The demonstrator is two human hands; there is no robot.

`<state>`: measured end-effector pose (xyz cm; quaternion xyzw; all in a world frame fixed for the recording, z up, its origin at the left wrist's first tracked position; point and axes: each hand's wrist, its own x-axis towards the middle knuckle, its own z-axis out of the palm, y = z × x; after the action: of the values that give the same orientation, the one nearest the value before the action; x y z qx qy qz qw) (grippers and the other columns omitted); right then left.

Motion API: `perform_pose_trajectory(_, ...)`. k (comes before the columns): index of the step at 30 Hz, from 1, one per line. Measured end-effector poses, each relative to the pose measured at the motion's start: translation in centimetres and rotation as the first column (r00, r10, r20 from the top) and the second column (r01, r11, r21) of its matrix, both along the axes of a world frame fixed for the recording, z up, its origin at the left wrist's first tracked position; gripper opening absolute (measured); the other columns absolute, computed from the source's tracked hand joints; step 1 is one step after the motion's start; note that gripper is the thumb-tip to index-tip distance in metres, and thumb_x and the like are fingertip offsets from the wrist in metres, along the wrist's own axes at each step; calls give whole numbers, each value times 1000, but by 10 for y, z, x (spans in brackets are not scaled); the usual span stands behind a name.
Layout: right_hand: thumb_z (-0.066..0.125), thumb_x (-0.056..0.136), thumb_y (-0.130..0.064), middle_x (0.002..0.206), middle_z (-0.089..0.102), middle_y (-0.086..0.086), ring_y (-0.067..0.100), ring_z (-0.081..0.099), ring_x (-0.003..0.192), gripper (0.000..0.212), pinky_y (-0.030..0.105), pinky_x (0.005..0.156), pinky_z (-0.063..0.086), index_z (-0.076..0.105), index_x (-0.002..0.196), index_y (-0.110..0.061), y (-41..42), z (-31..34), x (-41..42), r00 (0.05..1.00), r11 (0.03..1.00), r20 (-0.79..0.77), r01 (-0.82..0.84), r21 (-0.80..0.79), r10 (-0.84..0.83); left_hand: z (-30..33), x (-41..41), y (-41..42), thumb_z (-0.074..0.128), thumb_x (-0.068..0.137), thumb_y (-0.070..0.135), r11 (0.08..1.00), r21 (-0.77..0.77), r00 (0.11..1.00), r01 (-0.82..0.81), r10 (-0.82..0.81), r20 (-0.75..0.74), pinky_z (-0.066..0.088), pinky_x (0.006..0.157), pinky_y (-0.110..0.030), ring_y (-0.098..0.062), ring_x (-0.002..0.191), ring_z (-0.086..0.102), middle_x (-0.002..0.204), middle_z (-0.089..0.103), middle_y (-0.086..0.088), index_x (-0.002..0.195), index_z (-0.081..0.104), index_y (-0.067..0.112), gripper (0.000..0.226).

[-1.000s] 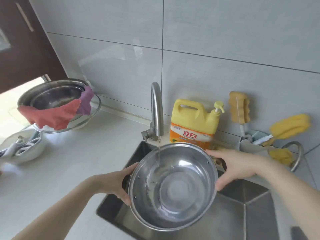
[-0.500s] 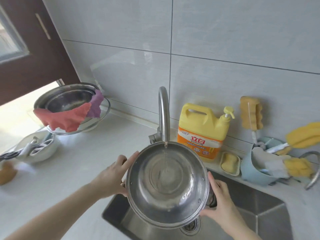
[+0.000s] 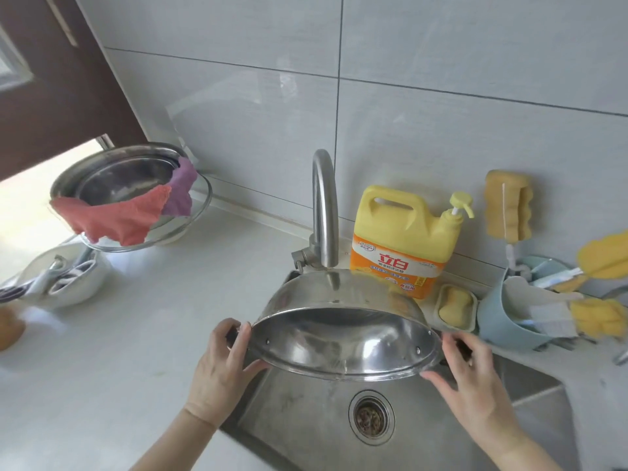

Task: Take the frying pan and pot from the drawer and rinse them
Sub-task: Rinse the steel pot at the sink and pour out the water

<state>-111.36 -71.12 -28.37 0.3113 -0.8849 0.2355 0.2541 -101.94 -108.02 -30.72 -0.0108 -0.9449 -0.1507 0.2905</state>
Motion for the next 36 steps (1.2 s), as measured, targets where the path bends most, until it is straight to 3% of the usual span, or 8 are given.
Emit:
perform_pose_trajectory(10,64,80,-30,115,44,16,23,49,100,60,20,107,30,41,132,-9,3,5,2,1000,1000,-24,0,31,1,1,1,-1,65,75,46,1000,-10,1000,-17,17,25,54,42,-33,-29,61,62,110,42,-15,132,27,16,75)
perform_pose_trajectory(16,96,52,-17,126,40,1,12,55,93,129,33,78,58,16,153,-33,10,-2,-1,919,992,394,-20,123,-30,-8,-7,-1,96,49,39,995,92,929,39,-70,363,59,62,-36,-26,78,62,114,39,-6,154,8,31,137)
perform_pose_trajectory(20,89,64,-26,127,30,-24,5,53,97,127,14,84,43,-5,137,-71,21,-5,-16,679,993,734,-94,69,13,1,-33,-1,88,56,50,980,193,718,46,-166,676,47,94,-31,-20,105,52,123,30,4,146,-18,54,139)
perform_pose_trajectory(25,89,50,-39,137,40,-11,13,51,120,125,16,94,44,10,146,-59,36,-1,-38,460,989,888,-133,59,9,14,-67,-3,92,50,47,952,300,389,56,-298,872,36,111,-39,-19,127,41,136,30,5,140,-19,65,143)
perform_pose_trajectory(27,91,50,-36,142,44,-16,12,52,123,123,27,101,47,16,145,-58,46,-1,-41,332,988,943,-151,35,18,25,-83,-4,92,45,50,953,289,237,91,-302,923,42,107,-40,-21,128,48,141,36,4,143,-12,63,143)
perform_pose_trajectory(30,88,58,-19,133,56,-12,17,63,90,110,32,71,55,27,142,-55,53,-7,-34,84,989,995,-142,-43,56,53,-108,-3,92,51,39,943,321,6,88,-322,947,57,75,-28,-22,91,68,125,53,-1,149,-1,55,137)
perform_pose_trajectory(33,84,62,-9,141,49,-7,19,58,75,110,34,64,50,26,148,-48,53,-33,-21,-62,991,994,-89,-96,91,88,-123,5,88,69,24,957,246,-80,153,-236,968,56,73,-27,-13,87,67,144,43,-11,155,1,43,123)
perform_pose_trajectory(36,81,63,2,148,38,-16,19,60,73,110,33,63,49,30,146,-48,37,-54,1,-30,975,975,0,-222,222,126,-124,12,87,72,26,965,133,-40,225,-127,991,57,82,-31,-9,86,59,153,33,-6,155,-2,40,122)
